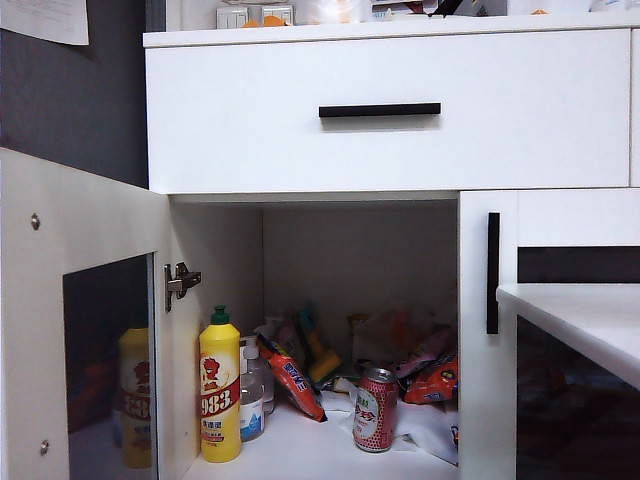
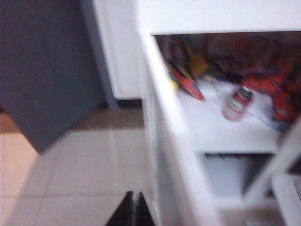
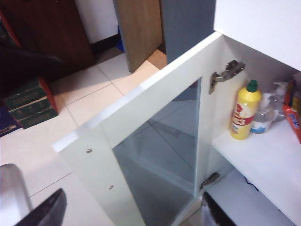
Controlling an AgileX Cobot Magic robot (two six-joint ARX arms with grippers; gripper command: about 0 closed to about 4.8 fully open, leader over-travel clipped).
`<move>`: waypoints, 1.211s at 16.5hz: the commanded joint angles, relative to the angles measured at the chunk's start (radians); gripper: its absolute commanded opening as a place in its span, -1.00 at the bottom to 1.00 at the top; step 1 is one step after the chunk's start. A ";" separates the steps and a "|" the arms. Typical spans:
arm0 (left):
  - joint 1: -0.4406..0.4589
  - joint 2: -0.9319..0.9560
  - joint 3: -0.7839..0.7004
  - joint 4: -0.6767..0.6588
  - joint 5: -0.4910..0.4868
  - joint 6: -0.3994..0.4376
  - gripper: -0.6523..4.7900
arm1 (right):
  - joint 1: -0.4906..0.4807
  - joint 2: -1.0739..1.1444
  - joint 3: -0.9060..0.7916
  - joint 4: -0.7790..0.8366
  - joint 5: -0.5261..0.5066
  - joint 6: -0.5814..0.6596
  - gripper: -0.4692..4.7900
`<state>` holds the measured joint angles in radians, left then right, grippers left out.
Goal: Open the left door of the white cabinet, pick up a can of beverage from the table on the right, place it inside the cabinet, and finally close the cabinet door.
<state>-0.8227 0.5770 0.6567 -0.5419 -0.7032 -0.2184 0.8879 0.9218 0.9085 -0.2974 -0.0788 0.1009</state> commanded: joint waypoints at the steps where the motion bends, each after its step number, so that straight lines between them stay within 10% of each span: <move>1: 0.093 0.123 0.002 0.035 0.218 -0.006 -0.78 | 0.000 -0.003 0.003 -0.007 0.016 0.003 0.58; 8: 0.372 0.243 0.002 0.157 0.559 -0.007 -0.78 | -0.002 -0.003 0.003 -0.043 0.064 -0.008 0.58; 14: 0.416 0.360 0.002 0.240 0.790 -0.008 -0.78 | -0.003 -0.026 0.008 -0.051 0.154 -0.102 0.58; 18: 0.416 0.444 0.003 0.271 0.815 -0.049 -0.78 | -0.003 -0.038 0.007 -0.077 0.159 -0.102 0.58; 20: 0.416 0.390 0.015 0.275 0.644 -0.081 -0.78 | -0.003 -0.042 0.008 -0.076 0.159 -0.102 0.58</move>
<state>-0.4103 0.9897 0.6628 -0.2485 0.0319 -0.2874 0.8852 0.8833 0.9112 -0.3866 0.0792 0.0017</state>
